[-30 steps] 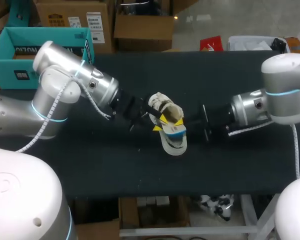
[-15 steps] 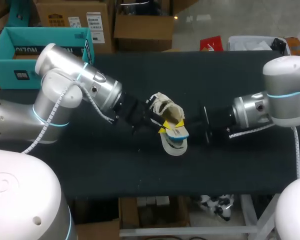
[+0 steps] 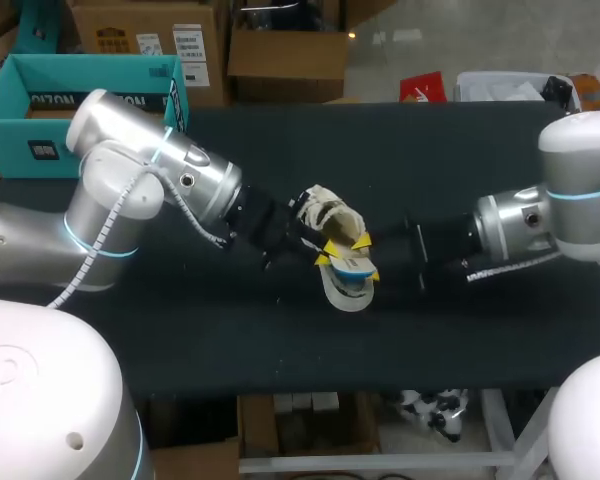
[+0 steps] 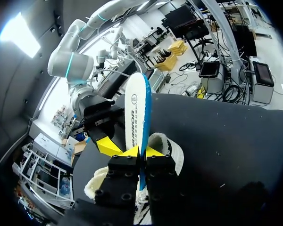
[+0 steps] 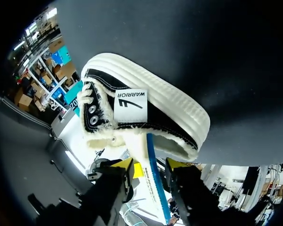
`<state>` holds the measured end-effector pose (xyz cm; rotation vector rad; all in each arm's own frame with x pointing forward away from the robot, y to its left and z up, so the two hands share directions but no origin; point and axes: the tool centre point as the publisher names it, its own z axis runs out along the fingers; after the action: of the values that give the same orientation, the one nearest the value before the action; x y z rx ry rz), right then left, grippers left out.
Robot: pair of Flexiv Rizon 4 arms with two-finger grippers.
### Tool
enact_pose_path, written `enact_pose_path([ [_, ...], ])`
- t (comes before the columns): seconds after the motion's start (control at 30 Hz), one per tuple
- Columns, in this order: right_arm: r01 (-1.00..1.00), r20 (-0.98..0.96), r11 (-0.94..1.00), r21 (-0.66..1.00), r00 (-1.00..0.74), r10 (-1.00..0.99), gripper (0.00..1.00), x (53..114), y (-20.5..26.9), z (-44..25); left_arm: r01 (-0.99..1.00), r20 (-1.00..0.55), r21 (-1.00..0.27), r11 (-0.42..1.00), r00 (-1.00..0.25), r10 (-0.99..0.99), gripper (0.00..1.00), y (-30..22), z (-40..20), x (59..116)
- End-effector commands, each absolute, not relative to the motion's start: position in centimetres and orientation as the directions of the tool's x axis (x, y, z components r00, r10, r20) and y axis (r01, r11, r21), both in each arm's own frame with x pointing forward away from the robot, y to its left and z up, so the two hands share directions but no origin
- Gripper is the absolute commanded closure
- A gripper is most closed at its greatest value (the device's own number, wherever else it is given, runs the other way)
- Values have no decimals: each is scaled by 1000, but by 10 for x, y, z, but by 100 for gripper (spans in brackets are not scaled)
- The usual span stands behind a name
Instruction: Open the shoe tongue, take the insole out of the shoe, put the insole back into the shoe, and pack the shoe into the shoebox
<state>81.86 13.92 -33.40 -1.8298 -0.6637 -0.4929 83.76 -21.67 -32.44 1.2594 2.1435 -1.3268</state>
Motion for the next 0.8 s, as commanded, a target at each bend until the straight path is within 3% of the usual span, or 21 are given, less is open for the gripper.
enact_pose_path([
  [0.03, 652, 620, -291, -701, 758, 205, 70, 813, 139, -329, 812, -656, -554, 184, -562, 504, 100, -217, -326, 837],
  [0.17, 657, 624, -280, -700, 754, 208, 100, 815, 140, -331, 812, -657, -553, 186, -562, 502, 100, -218, -326, 838],
  [0.8, 705, 648, -334, -626, 708, 280, 100, 846, 153, -343, 825, -686, -502, 259, -562, 461, 100, -213, -339, 856],
])
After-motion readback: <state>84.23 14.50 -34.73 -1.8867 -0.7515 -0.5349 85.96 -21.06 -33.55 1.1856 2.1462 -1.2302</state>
